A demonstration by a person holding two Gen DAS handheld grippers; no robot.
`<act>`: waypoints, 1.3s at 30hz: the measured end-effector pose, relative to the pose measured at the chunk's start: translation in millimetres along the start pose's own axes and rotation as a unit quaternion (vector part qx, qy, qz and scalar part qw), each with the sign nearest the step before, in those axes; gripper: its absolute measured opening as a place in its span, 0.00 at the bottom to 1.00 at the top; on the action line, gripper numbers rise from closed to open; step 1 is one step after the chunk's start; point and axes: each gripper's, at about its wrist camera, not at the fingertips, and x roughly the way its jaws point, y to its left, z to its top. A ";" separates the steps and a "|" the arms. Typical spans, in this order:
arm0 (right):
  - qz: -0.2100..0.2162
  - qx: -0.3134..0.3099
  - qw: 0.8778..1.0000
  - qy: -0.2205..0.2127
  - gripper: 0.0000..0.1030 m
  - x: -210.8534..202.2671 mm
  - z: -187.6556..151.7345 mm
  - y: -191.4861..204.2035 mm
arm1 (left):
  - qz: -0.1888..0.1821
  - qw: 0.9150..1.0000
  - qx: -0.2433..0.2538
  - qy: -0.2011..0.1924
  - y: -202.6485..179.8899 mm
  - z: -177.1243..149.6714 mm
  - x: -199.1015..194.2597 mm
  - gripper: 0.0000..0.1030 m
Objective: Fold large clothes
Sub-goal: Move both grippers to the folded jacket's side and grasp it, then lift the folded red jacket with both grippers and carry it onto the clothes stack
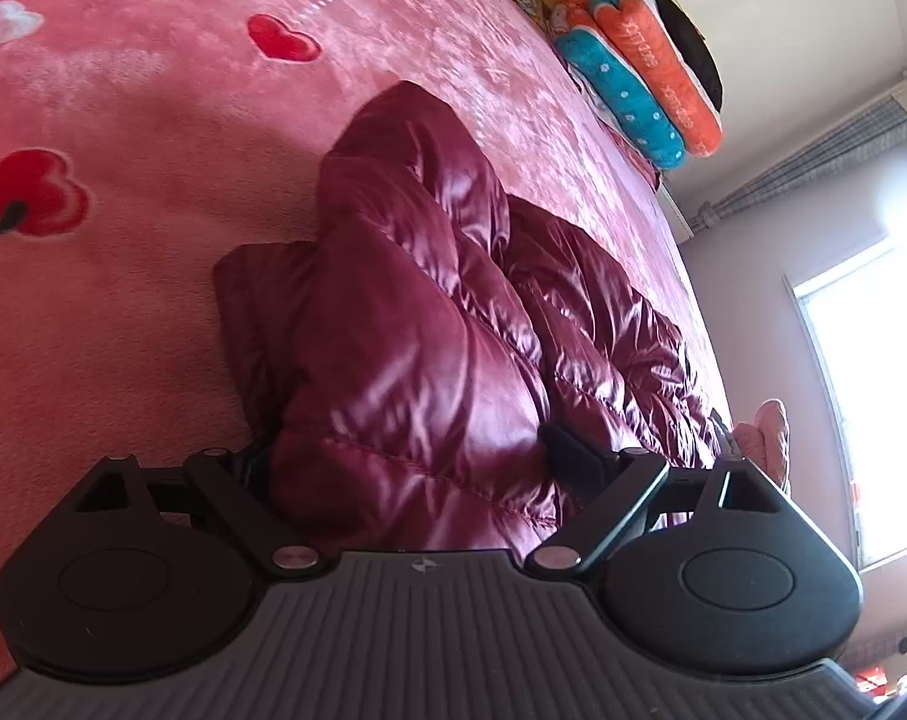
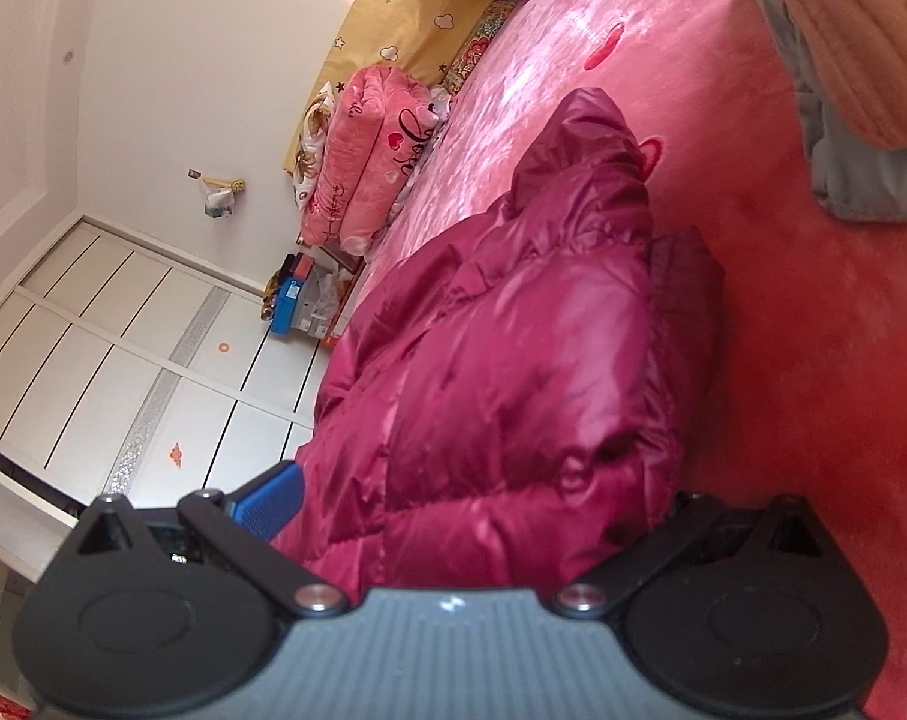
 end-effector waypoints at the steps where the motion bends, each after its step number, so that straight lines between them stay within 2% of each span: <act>1: -0.002 0.001 1.000 -0.001 1.00 0.3 -0.3 0.5 | 0.000 1.000 0.002 0.000 -1.7 -0.5 2.7 1.00; 5: -0.021 -0.006 1.000 -0.004 0.99 -0.1 -3.2 7.3 | 0.000 1.000 0.009 -0.005 -7.6 -9.6 -1.7 1.00; 7: -0.040 -0.016 0.999 -0.001 0.93 1.0 -3.8 12.1 | 0.005 1.000 0.017 -0.011 -12.3 -15.3 -5.3 1.00; 9: -0.058 -0.021 0.998 0.001 0.80 0.9 -5.7 16.4 | 0.009 0.999 0.029 -0.019 -21.0 -20.8 -6.2 0.97; 10: -0.065 -0.024 0.998 0.000 0.77 -0.3 -6.6 18.4 | 0.015 0.999 0.037 -0.023 -26.6 -23.4 -7.4 0.88; 13: -0.088 -0.047 0.995 -0.006 0.63 -1.2 -11.4 29.8 | 0.026 0.998 0.050 -0.036 -38.2 -32.1 -10.6 0.69; 16: -0.120 -0.098 0.988 -0.015 0.51 -4.1 -19.0 49.0 | 0.040 0.997 0.053 -0.047 -45.8 -39.8 -17.4 0.55; 19: -0.161 -0.169 0.972 -0.029 0.43 -6.6 -33.4 70.8 | 0.045 0.995 0.056 -0.062 -58.4 -46.0 -26.8 0.43; 23: -0.202 -0.242 0.947 -0.055 0.35 -13.1 -52.5 95.9 | 0.050 0.994 0.060 -0.077 -81.1 -51.7 -37.7 0.35; 27: -0.233 -0.294 0.923 -0.091 0.30 -28.1 -66.5 114.6 | 0.030 0.994 0.058 -0.090 -97.7 -58.3 -52.2 0.29; 31: -0.254 -0.331 0.899 -0.131 0.28 -50.2 -76.3 126.7 | 0.001 0.993 0.072 -0.094 -123.4 -66.0 -60.1 0.24; 36: -0.278 -0.359 0.872 -0.184 0.27 -89.2 -76.5 138.1 | -0.039 0.989 0.112 -0.093 -182.4 -67.8 -57.1 0.21; 39: -0.281 -0.341 0.869 -0.223 0.27 -126.5 -66.1 138.9 | -0.067 0.983 0.143 -0.098 -225.9 -69.2 -56.2 0.21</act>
